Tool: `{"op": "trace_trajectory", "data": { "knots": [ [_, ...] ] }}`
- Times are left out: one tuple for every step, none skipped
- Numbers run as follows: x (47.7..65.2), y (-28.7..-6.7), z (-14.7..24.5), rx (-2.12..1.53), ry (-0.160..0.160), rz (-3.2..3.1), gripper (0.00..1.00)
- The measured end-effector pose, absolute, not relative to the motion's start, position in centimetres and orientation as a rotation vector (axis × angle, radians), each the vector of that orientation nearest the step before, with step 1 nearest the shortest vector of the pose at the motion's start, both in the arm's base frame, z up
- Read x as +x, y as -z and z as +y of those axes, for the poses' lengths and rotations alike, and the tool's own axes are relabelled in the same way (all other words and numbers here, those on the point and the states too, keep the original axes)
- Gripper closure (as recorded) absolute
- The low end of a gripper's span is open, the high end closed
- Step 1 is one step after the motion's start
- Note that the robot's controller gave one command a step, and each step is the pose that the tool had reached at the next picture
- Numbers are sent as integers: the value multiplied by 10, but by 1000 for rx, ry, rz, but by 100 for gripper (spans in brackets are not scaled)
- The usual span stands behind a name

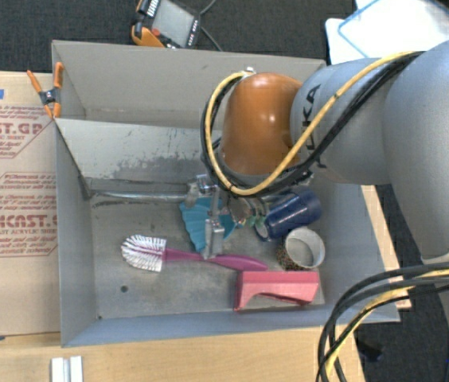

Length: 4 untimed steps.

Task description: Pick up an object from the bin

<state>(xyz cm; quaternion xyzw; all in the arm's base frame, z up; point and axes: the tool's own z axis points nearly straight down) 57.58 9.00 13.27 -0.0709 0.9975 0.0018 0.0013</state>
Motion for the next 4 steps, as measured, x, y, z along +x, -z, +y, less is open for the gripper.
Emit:
{"op": "trace_trajectory", "data": {
  "knots": [
    [569, -132, 78, 32, -7, 3131, 0],
    [587, -118, 88, -189, -7, 3130, 0],
    [588, -74, 75, 127, -10, 3125, 0],
    [583, -88, 66, -139, -9, 3135, 100]
  ]
}}
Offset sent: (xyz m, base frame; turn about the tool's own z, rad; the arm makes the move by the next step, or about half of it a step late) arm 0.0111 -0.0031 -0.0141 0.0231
